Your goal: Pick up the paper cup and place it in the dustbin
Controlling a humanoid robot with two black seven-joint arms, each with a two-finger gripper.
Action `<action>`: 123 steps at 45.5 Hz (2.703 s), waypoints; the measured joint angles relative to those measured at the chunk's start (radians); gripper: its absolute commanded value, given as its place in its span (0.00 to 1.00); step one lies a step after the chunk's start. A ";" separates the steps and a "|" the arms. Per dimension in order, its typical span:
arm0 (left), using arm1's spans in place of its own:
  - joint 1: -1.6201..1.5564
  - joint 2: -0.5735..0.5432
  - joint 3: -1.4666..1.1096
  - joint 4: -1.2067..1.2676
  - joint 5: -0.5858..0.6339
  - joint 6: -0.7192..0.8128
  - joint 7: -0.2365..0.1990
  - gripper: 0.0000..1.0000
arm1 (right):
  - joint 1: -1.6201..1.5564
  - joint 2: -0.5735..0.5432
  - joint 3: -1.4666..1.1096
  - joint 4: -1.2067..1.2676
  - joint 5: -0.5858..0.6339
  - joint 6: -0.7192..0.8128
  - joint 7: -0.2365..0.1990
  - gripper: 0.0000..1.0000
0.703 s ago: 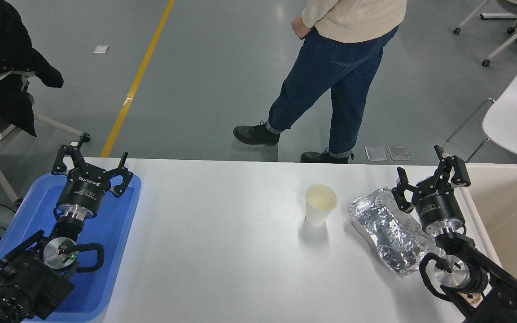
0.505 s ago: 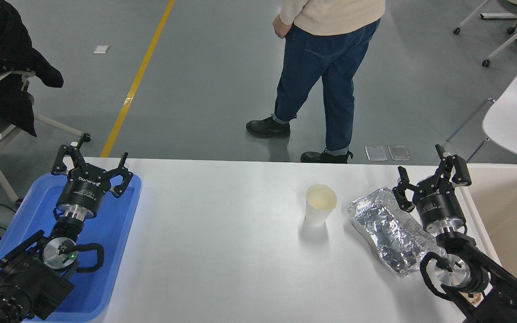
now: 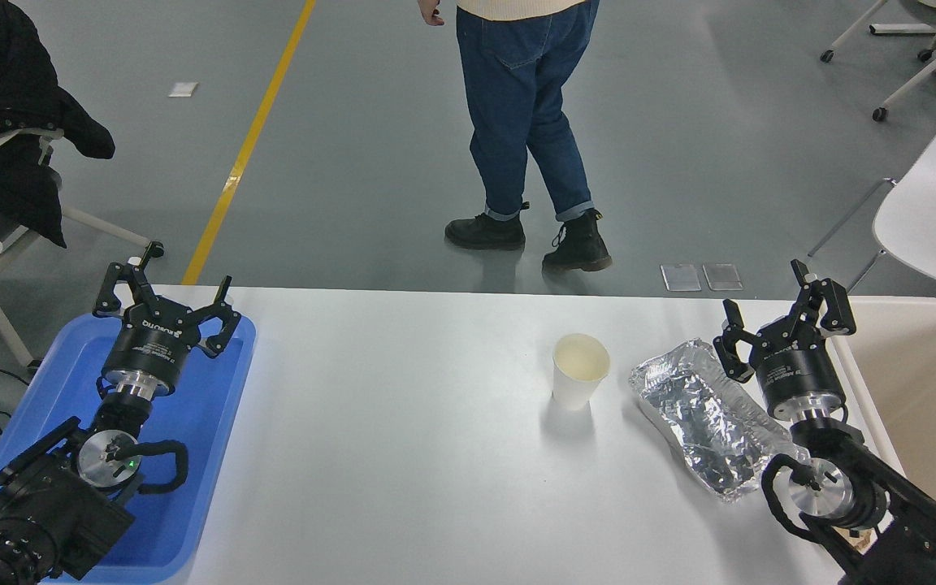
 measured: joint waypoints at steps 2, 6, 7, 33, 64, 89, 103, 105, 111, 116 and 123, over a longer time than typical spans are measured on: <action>0.000 0.000 0.000 0.000 0.000 0.000 0.000 1.00 | 0.000 0.000 0.000 -0.004 0.000 0.001 0.000 1.00; 0.000 0.000 0.000 0.000 0.000 0.000 0.000 1.00 | 0.001 -0.001 0.000 -0.010 0.001 0.002 0.000 1.00; 0.000 0.000 0.000 0.000 0.000 0.000 0.000 1.00 | 0.001 -0.001 0.000 -0.012 0.001 0.002 0.000 1.00; 0.000 0.000 0.000 0.000 -0.001 0.000 0.000 1.00 | 0.007 -0.057 -0.026 -0.032 0.007 0.003 -0.001 1.00; 0.000 0.000 0.000 0.000 0.000 0.000 0.000 1.00 | 0.601 -0.499 -1.220 0.014 0.015 0.036 -0.001 1.00; -0.002 -0.001 0.000 0.000 0.001 0.000 0.001 1.00 | 1.352 -0.303 -2.241 0.121 0.007 0.426 -0.008 1.00; -0.001 -0.001 0.000 0.000 0.001 0.000 0.001 1.00 | 1.620 -0.143 -2.338 0.217 -0.006 0.586 -0.279 1.00; -0.001 -0.001 0.000 0.000 0.001 0.000 0.001 1.00 | 1.656 -0.130 -2.324 0.236 -0.006 0.597 -0.340 1.00; 0.000 0.000 0.000 0.000 0.000 0.000 0.001 1.00 | 1.757 -0.099 -2.287 0.283 -0.007 0.614 -0.460 1.00; 0.000 0.000 0.000 0.000 0.000 0.000 0.001 1.00 | 1.836 -0.072 -2.259 0.308 -0.006 0.623 -0.521 1.00; 0.000 0.000 0.000 0.000 0.000 0.000 0.000 1.00 | 1.905 -0.034 -2.220 0.324 -0.005 0.629 -0.564 1.00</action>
